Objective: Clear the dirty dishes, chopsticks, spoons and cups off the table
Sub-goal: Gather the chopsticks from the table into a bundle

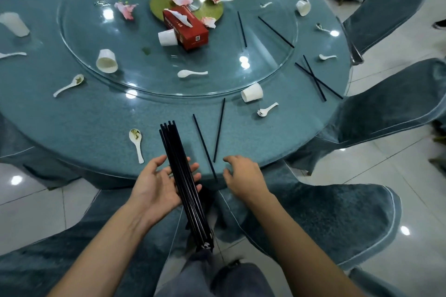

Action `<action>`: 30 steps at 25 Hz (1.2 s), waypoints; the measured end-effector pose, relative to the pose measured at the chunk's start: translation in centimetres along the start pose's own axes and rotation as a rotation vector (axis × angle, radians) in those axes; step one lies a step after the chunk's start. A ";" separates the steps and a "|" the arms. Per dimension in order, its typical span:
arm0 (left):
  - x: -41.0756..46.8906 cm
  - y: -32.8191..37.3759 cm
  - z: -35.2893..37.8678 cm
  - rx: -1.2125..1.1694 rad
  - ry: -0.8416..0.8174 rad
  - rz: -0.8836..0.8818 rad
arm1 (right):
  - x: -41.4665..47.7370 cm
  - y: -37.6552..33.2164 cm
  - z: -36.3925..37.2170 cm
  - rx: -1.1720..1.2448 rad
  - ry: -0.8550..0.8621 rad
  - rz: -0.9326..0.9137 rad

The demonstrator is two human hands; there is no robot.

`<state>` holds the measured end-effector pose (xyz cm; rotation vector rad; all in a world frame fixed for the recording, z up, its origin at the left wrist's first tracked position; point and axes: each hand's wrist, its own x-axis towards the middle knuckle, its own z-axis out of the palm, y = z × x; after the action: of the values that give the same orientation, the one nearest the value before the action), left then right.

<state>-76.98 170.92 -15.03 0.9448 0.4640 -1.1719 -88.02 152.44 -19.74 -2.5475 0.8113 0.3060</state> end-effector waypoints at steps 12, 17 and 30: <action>4.9 0.3 0.0 -0.048 0.063 -0.006 | 9.2 1.4 3.2 -0.155 -0.171 -0.004; 5.6 0.0 -1.0 -0.076 0.091 0.008 | 9.8 1.3 5.1 -0.172 -0.155 -0.071; 6.0 0.0 -1.8 -0.114 0.135 0.040 | 9.5 -0.7 6.2 -0.106 0.063 0.176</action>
<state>-74.56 169.00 -20.43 0.9335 0.6108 -1.0384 -80.45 151.21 -28.18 -2.5989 1.0735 0.3331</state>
